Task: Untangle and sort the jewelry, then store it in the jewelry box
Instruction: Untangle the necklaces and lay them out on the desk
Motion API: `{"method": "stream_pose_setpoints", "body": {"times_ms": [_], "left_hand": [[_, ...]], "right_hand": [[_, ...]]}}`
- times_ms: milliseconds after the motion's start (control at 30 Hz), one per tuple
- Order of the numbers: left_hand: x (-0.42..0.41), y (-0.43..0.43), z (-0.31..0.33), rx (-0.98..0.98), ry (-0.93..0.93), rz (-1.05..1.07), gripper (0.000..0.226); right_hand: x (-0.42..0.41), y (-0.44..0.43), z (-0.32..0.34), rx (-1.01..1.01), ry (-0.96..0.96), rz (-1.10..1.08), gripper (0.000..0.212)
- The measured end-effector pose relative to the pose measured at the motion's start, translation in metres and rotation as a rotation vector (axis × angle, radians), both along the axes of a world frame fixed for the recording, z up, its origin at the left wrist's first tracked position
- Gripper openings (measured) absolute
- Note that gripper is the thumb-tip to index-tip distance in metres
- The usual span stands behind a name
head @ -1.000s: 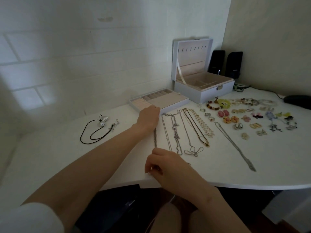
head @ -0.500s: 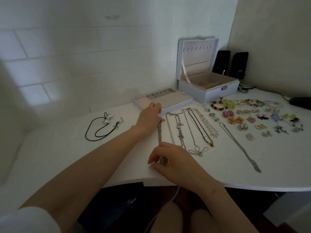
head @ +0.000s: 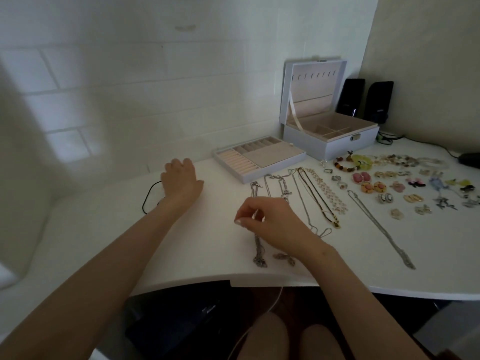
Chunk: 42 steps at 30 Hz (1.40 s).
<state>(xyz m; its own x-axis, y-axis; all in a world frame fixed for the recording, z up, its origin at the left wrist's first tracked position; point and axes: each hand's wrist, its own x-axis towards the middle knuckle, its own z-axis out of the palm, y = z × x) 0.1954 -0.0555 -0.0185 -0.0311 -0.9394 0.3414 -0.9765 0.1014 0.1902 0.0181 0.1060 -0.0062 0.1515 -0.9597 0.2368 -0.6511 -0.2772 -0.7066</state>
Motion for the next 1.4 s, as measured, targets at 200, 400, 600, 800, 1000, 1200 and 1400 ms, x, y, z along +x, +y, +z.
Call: {"method": "stream_pose_setpoints", "body": {"times_ms": [200,400,600,800,1000,1200,1400], "left_hand": [[0.025,-0.007,-0.005,0.012,0.143,0.202,0.067],[0.053,-0.023,-0.011,0.198,0.161,0.219,0.065],[0.064,-0.029,-0.005,0.054,0.312,0.102,0.037],[0.039,0.004,0.058,-0.154,0.441,-0.177,0.019],[0.015,0.043,0.078,0.262,0.36,-0.725,0.014],[0.017,0.037,0.075,0.367,0.374,-0.823,0.028],[0.026,0.018,0.072,0.104,0.226,-0.659,0.017]], "right_hand": [[0.007,-0.022,0.008,0.012,0.006,0.013,0.006],[0.008,-0.03,0.012,0.007,-0.006,0.006,0.005],[0.009,-0.034,0.01,0.005,-0.019,0.003,0.006],[0.016,-0.043,0.017,-0.03,-0.293,-0.045,0.012],[0.028,-0.05,0.033,0.094,-0.74,-0.07,0.041],[0.032,-0.055,0.031,0.081,-0.855,-0.073,0.011],[0.023,-0.056,0.027,0.024,-0.837,-0.135,0.017]]}}
